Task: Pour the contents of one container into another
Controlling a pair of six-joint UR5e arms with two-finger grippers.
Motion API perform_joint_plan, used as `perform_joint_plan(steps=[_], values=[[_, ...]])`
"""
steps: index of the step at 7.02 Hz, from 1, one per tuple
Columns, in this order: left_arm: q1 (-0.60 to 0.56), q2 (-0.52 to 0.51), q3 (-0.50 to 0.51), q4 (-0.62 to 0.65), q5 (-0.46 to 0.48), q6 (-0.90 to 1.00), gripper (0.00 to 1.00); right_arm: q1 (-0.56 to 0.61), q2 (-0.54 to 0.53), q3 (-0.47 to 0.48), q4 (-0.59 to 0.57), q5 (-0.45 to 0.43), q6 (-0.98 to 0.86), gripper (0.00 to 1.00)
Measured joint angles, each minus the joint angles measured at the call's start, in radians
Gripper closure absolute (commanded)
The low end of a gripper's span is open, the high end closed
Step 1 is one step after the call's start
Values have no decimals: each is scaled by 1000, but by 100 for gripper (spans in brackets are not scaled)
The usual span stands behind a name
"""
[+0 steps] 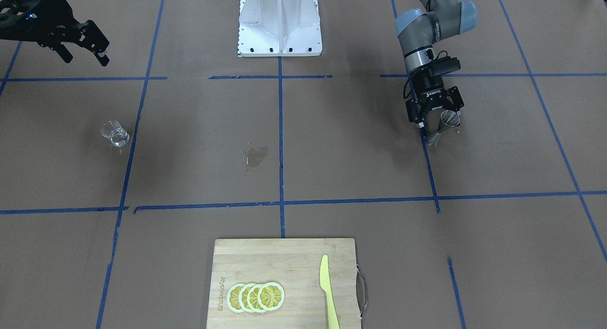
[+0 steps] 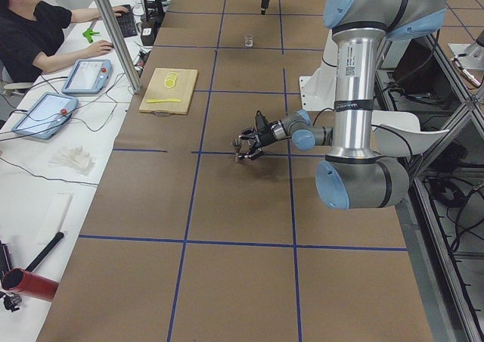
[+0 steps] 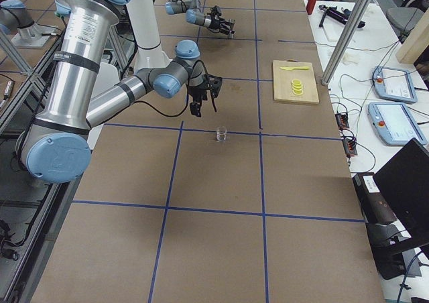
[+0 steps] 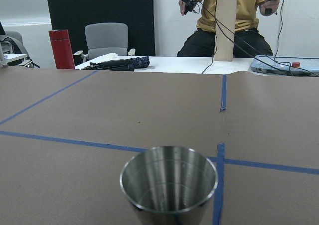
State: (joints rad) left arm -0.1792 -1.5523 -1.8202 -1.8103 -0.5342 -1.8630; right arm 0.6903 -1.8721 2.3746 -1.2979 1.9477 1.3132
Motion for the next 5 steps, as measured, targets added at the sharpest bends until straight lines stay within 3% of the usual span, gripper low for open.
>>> perform_joint_plan(steps=[3,5], values=[[-11,-6,5,0,-1,5,79,-65,-3,0,3,-60,44,0],[-12,-10,12,0,-3,5,87,-112,-5,0,3,-104,76,0]])
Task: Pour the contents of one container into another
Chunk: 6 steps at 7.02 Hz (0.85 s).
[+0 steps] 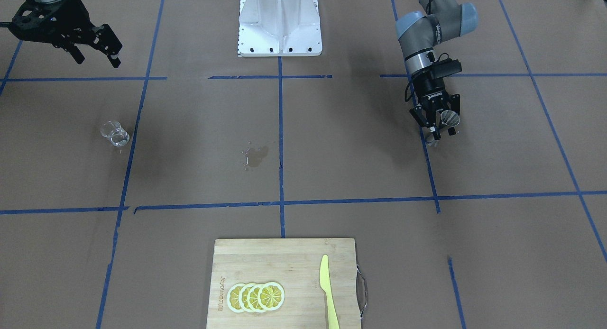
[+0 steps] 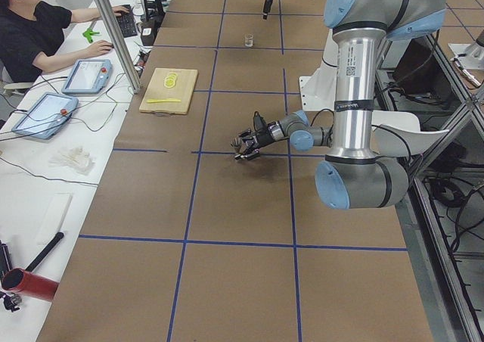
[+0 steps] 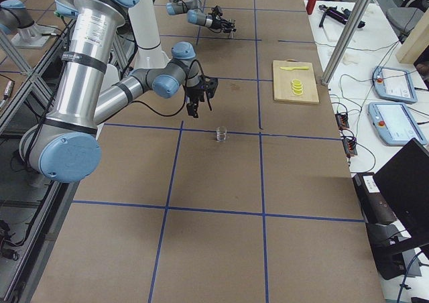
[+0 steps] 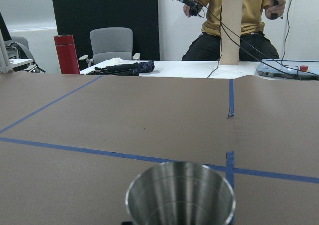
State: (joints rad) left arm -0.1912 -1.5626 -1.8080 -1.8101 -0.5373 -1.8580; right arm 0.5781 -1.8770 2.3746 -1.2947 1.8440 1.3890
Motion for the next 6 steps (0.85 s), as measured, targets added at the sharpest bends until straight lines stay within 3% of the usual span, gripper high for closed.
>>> perform_joint_plan(steps=[1,2,6], values=[[0,-4,9,0,0,-1,98,-36,0,0,0,-33,25,0],[0,-6,13,0,-1,-1,100,-74,-6,-1,10,-74,48,0],[-12,-6,-39,-59,-7,72,100,-188,-87,-4,131,-285,71,0]])
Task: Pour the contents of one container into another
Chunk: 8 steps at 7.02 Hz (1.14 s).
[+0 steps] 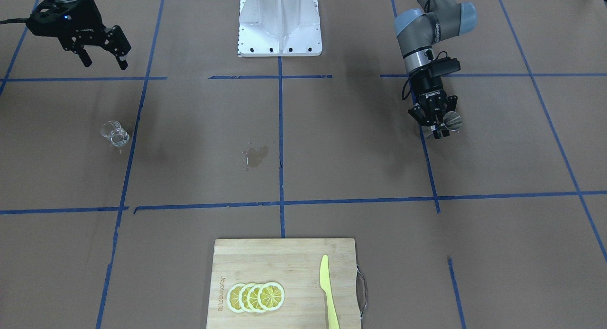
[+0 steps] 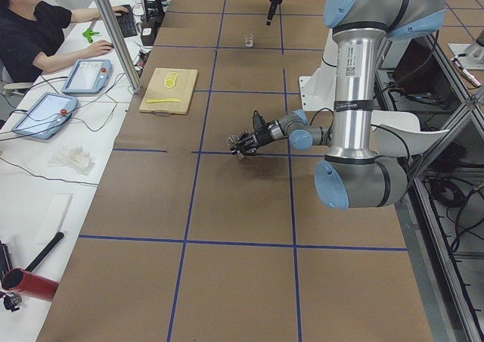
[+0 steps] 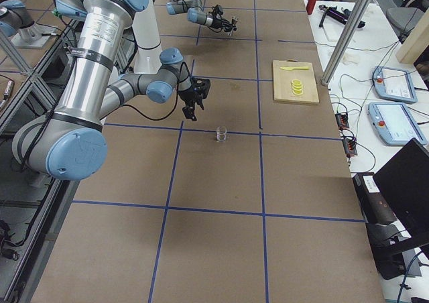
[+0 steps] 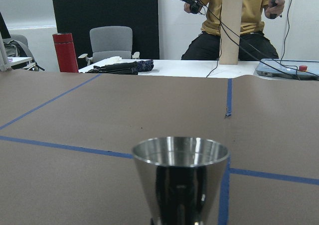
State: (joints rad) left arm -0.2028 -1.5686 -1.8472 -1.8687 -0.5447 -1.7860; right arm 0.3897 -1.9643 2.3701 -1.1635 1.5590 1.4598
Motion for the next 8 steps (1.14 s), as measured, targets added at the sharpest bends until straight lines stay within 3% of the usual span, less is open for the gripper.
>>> perform_joint_plan(steps=[1,4,8], values=[[-8,7,-19,-69,-2,66,100,-30,-5,0,8,-59,0,0],[-24,49,-27,-475,-3,368,100,-105,-39,-28,89,-238,-9,0],[-26,50,-27,-601,-51,494,100,-247,-67,-214,317,-558,-5,1]])
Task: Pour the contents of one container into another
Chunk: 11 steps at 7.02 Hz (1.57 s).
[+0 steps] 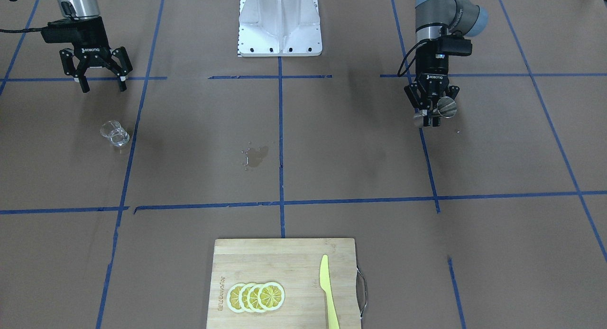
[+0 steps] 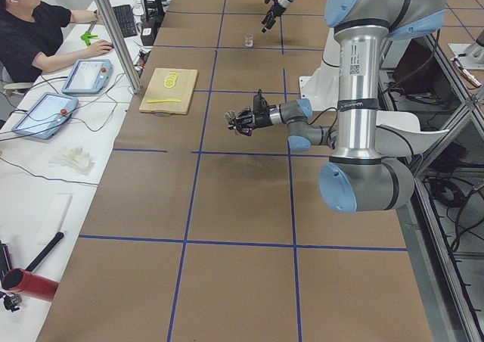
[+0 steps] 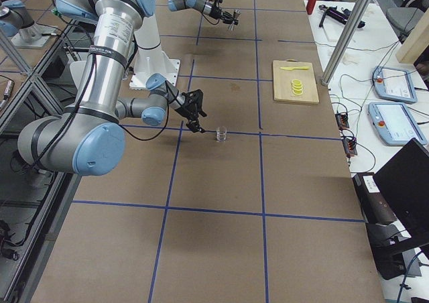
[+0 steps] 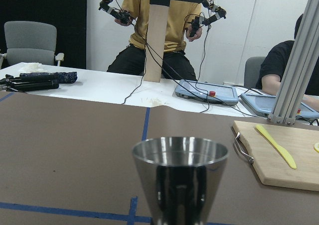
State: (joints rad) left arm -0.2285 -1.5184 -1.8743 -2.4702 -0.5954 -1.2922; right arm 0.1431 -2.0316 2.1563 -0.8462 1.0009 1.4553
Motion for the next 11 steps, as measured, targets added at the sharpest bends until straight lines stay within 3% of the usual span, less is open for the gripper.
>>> perform_joint_plan(steps=[3,5,8,11], values=[[-6,-10,1,-53,-10,82,100,-69,7,-91,98,-220,-5,0],[-13,-11,2,-59,-9,87,100,-90,72,-213,191,-321,-56,0],[-25,-7,-1,-63,-11,88,100,-87,138,-297,211,-351,-129,0],[-24,-12,13,-154,-14,148,100,-28,197,-374,229,-350,-208,0]])
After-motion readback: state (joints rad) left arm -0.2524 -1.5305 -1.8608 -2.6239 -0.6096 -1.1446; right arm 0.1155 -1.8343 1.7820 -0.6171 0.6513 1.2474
